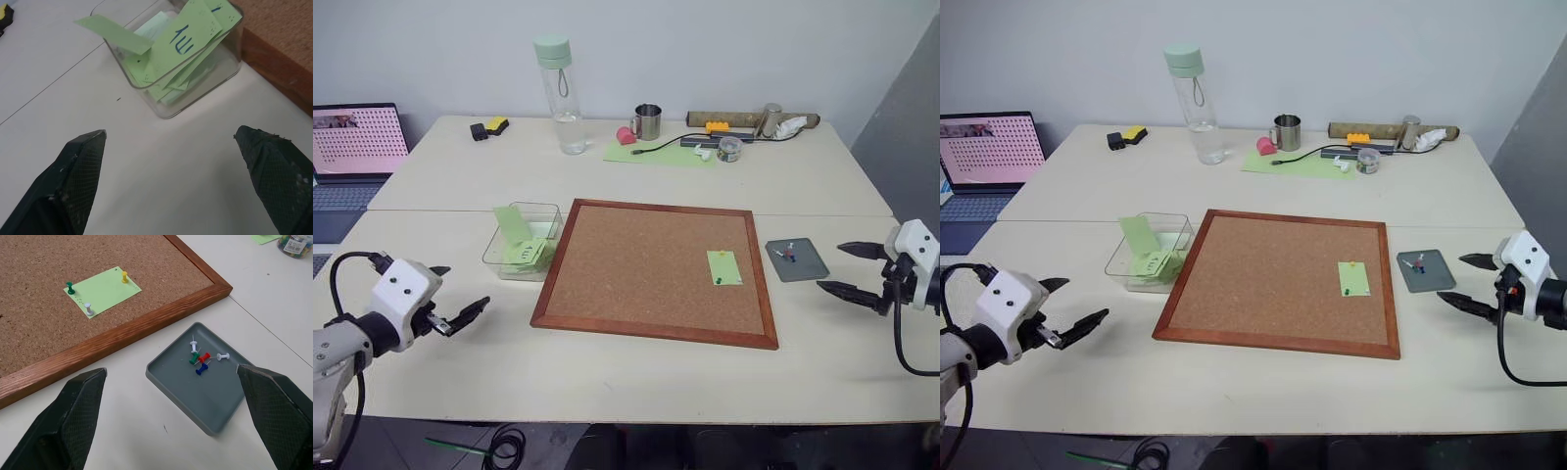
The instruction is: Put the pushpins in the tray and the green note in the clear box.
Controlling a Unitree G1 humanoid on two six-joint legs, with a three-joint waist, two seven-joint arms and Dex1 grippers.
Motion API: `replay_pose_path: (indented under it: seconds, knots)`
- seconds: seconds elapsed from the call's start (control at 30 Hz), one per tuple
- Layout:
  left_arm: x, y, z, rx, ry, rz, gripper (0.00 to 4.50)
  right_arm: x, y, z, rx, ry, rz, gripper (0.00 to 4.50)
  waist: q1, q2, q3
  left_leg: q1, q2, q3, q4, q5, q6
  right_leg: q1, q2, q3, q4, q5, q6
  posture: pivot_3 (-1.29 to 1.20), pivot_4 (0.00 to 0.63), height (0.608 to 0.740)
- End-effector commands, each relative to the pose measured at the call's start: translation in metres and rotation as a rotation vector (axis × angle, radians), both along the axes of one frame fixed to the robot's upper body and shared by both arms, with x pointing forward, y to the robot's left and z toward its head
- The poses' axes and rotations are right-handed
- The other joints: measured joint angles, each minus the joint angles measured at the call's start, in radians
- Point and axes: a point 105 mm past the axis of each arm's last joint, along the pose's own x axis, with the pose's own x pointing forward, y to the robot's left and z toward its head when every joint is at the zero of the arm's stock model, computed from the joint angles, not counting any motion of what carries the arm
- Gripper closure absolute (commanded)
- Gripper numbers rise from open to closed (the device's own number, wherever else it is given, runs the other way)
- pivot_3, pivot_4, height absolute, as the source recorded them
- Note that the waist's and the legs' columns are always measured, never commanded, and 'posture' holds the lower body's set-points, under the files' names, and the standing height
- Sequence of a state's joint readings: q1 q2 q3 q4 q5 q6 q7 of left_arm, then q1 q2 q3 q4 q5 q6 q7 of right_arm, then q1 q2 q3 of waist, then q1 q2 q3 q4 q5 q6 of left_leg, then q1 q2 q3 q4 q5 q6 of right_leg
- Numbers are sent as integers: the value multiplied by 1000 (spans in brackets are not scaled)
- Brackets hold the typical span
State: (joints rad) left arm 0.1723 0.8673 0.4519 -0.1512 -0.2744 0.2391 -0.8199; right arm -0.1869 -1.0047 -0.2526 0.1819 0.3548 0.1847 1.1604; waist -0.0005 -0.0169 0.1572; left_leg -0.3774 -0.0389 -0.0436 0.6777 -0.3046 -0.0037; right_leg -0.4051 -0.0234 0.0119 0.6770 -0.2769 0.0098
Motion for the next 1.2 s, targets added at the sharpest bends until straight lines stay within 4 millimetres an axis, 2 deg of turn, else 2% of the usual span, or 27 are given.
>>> replay_pose_path:
  seconds: [0.03,0.2,0.3,0.5,0.63,0.77,0.87,1.03,1.2]
  knots:
    - [7,-39,22,-31,-39,-157,863,0,12,16,12,-50,48,0,2,0,0,0,0,0,0,0,0,0,0,0,0,0,0,0,150,740]
    - [20,-93,33,-64,-52,-328,1874,-2,29,17,18,-47,103,0,5,0,0,0,0,0,1,0,0,0,0,0,0,0,0,0,150,740]
    - [27,-130,32,-122,-55,-422,2551,-1,41,19,29,-51,139,0,3,0,0,0,0,0,1,0,0,0,0,0,1,0,0,0,150,740]
    - [45,-187,14,-272,-21,-519,3658,4,73,25,83,-76,207,0,0,-1,1,-1,0,0,1,0,0,0,1,0,1,0,0,0,150,740]
    - [55,-215,0,-254,-18,-568,4487,13,85,20,75,-91,223,0,2,-1,0,-1,0,-1,2,0,0,0,2,0,2,0,0,0,150,740]
    - [64,-234,-17,-280,4,-578,4487,32,95,12,74,-73,185,0,1,-2,0,-1,0,0,2,0,-1,0,2,0,1,0,0,0,150,740]
    - [78,-240,-31,-300,0,-529,4487,47,103,4,77,-61,158,0,1,-2,0,-1,0,-1,3,1,-1,0,2,0,2,0,0,0,150,740]
    - [86,-242,-59,-294,33,-484,4487,68,116,-13,82,-36,144,0,0,-2,0,-1,-1,0,3,1,-1,-1,2,1,2,0,0,0,150,740]
    - [85,-238,-66,-283,35,-472,4487,85,122,-24,79,-46,131,0,2,-1,0,-1,-1,0,3,1,-1,-1,1,0,2,0,1,0,150,740]
